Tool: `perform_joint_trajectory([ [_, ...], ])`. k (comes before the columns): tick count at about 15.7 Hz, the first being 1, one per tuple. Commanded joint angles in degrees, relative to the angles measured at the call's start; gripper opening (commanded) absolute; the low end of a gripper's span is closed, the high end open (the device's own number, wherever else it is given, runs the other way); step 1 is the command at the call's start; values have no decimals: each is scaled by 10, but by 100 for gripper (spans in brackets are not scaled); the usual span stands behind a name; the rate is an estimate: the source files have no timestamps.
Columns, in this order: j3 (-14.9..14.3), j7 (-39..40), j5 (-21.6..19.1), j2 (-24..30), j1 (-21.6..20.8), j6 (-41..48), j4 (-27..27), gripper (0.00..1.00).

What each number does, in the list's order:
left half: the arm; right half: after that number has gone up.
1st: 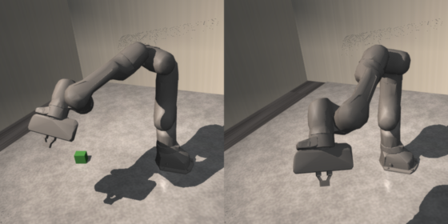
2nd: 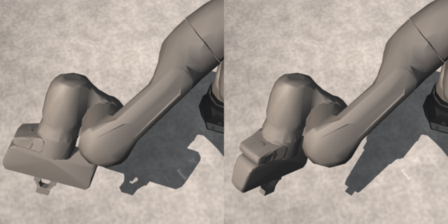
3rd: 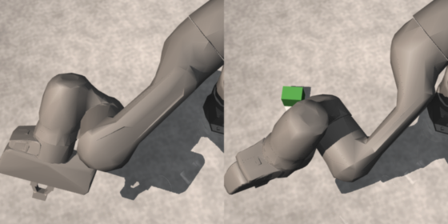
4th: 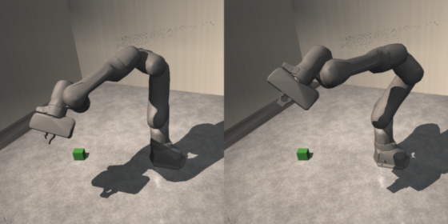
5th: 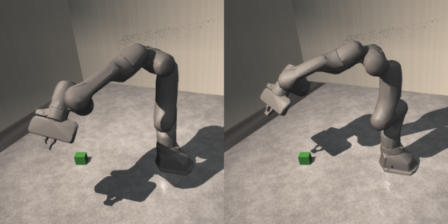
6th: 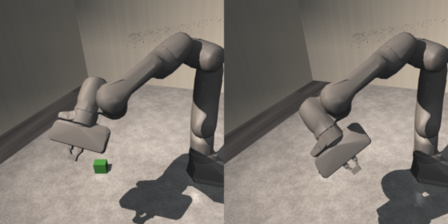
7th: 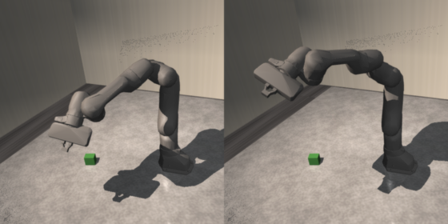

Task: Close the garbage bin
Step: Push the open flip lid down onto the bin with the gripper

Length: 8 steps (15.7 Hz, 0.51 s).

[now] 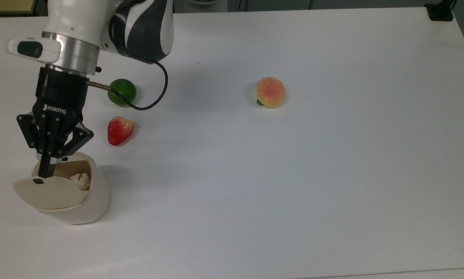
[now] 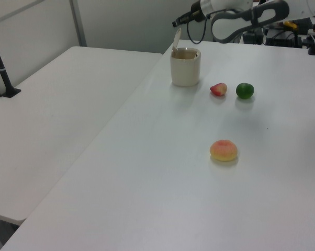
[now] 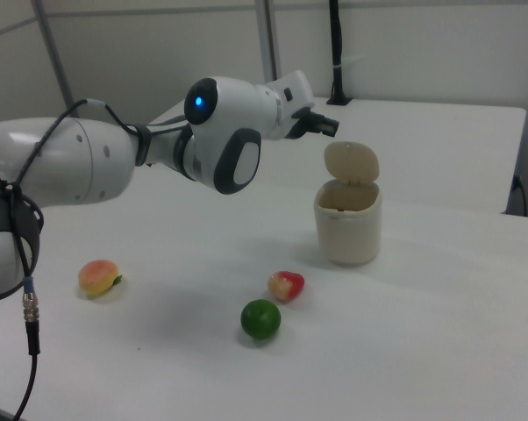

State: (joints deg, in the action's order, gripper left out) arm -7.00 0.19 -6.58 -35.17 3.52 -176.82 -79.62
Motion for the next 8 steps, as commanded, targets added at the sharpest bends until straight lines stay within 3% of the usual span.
perform_joint_trajectory([
  [1,-4,-5,-2,-33,6,-11,38,2],
  [8,-4,-3,-1,-26,11,-11,12,2],
])
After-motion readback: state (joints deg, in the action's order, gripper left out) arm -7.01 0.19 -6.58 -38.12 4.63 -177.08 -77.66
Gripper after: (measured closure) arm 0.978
